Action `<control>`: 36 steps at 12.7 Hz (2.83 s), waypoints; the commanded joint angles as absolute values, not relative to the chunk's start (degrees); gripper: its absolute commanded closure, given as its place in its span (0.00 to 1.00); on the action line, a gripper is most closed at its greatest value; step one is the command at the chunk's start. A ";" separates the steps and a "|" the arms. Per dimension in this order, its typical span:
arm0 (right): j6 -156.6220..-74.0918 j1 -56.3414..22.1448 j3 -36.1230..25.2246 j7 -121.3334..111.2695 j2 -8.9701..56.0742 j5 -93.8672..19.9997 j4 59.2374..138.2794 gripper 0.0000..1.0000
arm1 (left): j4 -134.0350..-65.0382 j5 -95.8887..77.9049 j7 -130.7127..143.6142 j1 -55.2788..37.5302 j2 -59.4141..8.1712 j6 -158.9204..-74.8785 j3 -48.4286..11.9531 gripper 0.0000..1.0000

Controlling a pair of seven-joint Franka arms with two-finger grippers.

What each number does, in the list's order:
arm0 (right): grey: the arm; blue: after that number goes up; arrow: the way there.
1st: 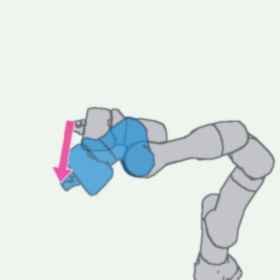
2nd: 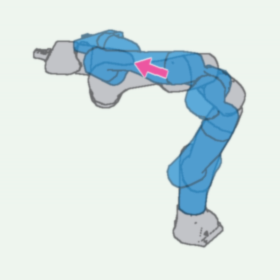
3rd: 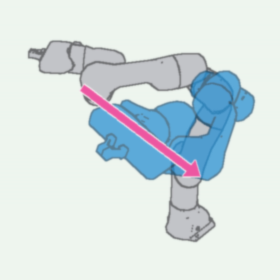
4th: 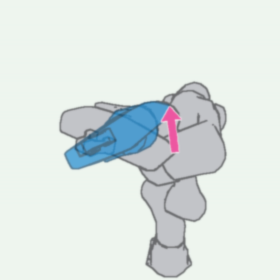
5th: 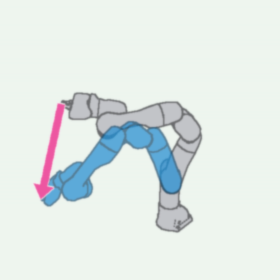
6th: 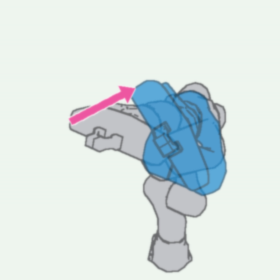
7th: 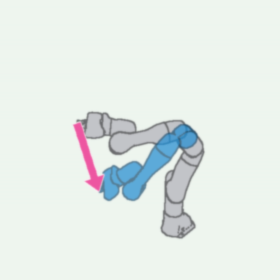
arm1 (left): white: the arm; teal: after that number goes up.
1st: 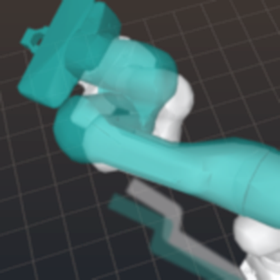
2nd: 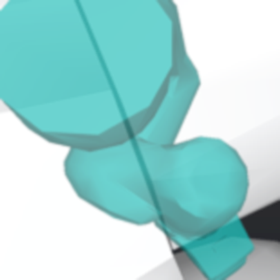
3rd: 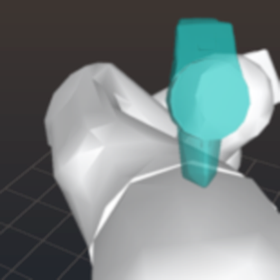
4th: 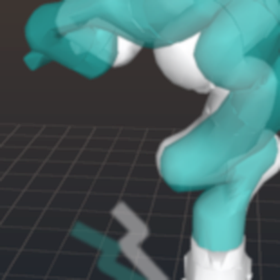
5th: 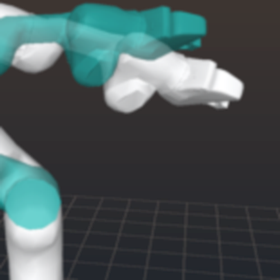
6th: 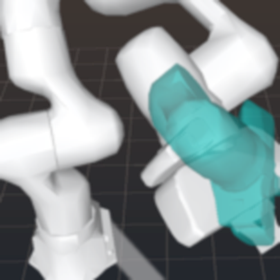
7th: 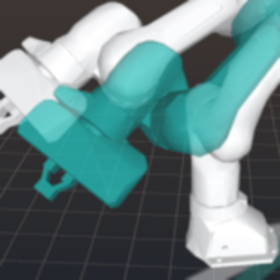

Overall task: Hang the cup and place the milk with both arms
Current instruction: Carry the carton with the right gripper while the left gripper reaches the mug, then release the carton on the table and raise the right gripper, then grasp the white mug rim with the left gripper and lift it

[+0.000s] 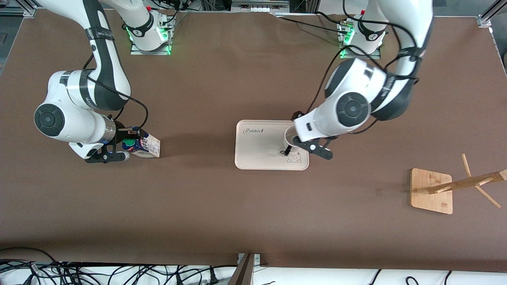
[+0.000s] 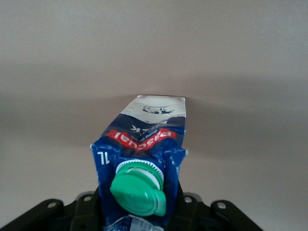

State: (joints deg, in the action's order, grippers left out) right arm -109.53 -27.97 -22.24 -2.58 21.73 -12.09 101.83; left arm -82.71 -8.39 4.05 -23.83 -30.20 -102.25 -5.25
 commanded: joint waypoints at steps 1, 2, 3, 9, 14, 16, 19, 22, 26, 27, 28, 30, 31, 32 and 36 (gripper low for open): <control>-113.10 -27.86 -22.24 -3.96 21.79 -13.18 104.23 0.33 | -82.44 -9.58 5.71 -27.32 -33.47 -106.51 -4.48 0.00; -113.72 -27.77 -22.24 -3.96 21.88 -13.18 104.24 0.06 | -82.44 -8.97 5.80 -29.34 -34.62 -107.31 -4.48 0.00; -113.82 -27.77 -22.24 -3.96 21.88 -13.18 103.98 0.00 | -82.44 -8.88 6.84 -30.23 -35.50 -107.40 -4.48 0.00; -111.80 -27.77 -22.32 -3.25 19.69 -13.10 102.13 0.00 | -87.88 -4.57 8.44 -32.78 -36.56 -110.91 -4.57 0.00; -106.64 -27.86 -23.20 -3.87 16.36 -11.96 98.28 0.00 | -88.42 -4.39 8.61 -32.61 -37.09 -111.53 -4.57 0.00; -102.06 -27.86 -24.61 -4.04 14.25 -10.30 94.33 0.00 | -88.42 -4.31 9.84 -32.61 -37.70 -111.62 -4.57 0.00; -97.04 -27.77 -24.70 -4.04 7.58 -3.00 92.37 0.00 | -88.51 -4.22 10.20 -32.61 -38.32 -111.62 -4.48 0.00; -94.40 -27.86 -25.93 -4.13 3.44 -2.72 93.42 0.00 | -89.73 -1.94 13.26 -32.52 -38.50 -116.35 -5.09 0.00; -93.60 -28.12 -26.81 -3.86 3.34 -2.29 91.24 0.00 | -89.82 -1.76 12.65 -32.26 -39.29 -118.39 -5.19 0.61; -93.34 -28.21 -26.55 -3.35 3.34 -2.37 91.32 0.00 | -89.74 -1.84 13.35 -32.26 -39.03 -117.95 -5.10 0.77; -92.90 -28.21 -26.46 -3.34 3.34 -2.37 91.41 0.00 | -89.74 -1.85 13.62 -31.91 -38.59 -117.25 -4.84 1.00; -91.41 -28.30 -26.37 -3.25 3.08 -2.29 92.19 0.00 | -88.78 -1.85 17.73 -31.73 -37.71 -114.45 -4.75 1.00; -91.84 -28.30 -26.28 -3.25 2.73 -2.29 92.98 0.00 | -88.68 -1.85 18.45 -31.64 -37.62 -113.74 -4.75 1.00; -92.28 -28.30 -26.45 -3.34 2.38 -2.29 93.42 0.00 | -88.77 -1.85 18.63 -31.64 -37.70 -113.56 -4.75 1.00; -94.31 -27.69 -25.15 -3.95 1.06 -0.80 95.27 0.00 | -88.77 -1.85 18.72 -31.64 -38.58 -113.38 -4.57 1.00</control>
State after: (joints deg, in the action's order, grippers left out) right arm -93.19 -28.03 -26.58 -3.29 3.49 -2.69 93.09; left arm -88.54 -2.87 17.79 -31.70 -38.52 -114.34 -4.57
